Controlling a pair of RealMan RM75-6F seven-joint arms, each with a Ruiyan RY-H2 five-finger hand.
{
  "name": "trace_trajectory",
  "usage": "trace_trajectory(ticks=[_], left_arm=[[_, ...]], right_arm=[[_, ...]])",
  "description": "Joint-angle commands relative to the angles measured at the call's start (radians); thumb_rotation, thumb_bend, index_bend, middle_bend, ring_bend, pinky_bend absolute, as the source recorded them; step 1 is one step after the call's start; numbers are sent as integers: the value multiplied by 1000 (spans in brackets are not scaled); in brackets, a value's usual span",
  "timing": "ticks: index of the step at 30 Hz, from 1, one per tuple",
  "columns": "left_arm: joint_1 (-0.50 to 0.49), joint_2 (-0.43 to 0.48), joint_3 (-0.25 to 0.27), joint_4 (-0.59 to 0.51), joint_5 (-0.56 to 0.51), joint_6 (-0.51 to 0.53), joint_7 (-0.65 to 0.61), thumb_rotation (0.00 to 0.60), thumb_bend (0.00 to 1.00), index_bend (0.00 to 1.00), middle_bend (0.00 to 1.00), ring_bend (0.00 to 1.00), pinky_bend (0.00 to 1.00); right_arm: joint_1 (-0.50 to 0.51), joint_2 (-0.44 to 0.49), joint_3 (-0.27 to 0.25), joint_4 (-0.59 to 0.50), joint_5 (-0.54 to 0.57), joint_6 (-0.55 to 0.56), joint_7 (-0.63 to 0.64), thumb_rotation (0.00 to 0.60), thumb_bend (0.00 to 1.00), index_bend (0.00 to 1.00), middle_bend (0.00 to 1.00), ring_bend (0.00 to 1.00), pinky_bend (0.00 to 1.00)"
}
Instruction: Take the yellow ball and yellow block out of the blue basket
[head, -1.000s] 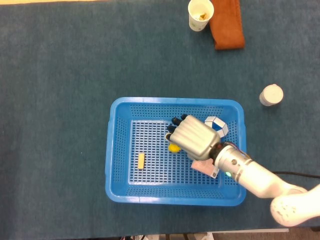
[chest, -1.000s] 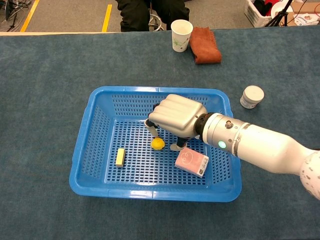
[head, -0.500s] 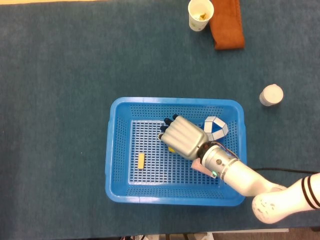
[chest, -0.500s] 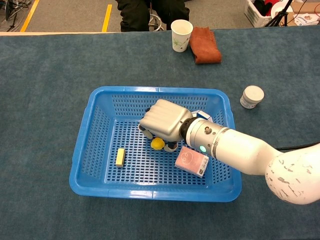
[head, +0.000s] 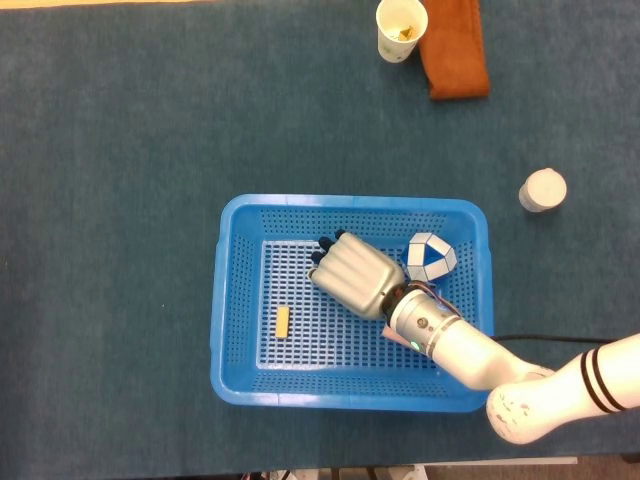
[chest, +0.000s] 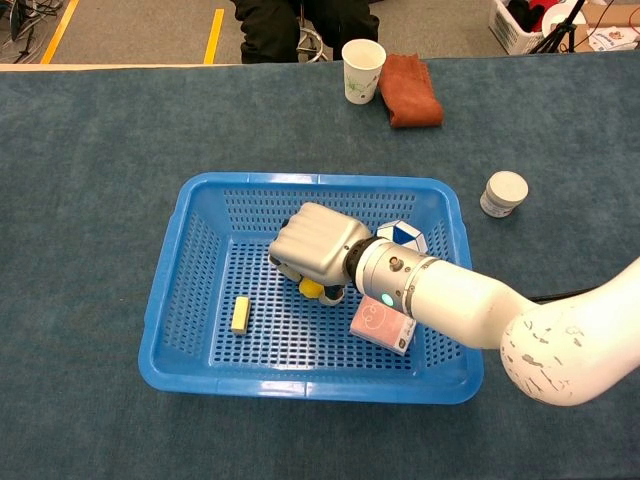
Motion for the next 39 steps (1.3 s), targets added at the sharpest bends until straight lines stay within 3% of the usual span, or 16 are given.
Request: trace_trajectory(ticks=[1,13,18,32,39], left_arm=[[0,0,-1,2,-1,-1,-2,600,248,292,348,233,227],[-4,2,-5,5,-2,-8,-16,600,248,292,348,233,227],[-4,3,-7,8,-5,-8,-18,600,248,292,348,233,227],[-18,3,-9,11,1,-24,-29,600,248,292,348,233,227],[-27,8,-7,7,6,-38,-40,600,248,292,347,233,227]], right_arm=[[8,-2,-7,3,5,4,-9,600,168,504,383,262,412],[32,-12,-29,-3,37,21,-20,600,192,544,393,276,431],[30,27,-18,-73,-3,44,13,600,193,552,403,286,438],[-69,378,31,-387,-187,207,194,600,193,552,406,288,439],[-155,558,29,-374,-186,247,321,600,192,552,406,288,439]])
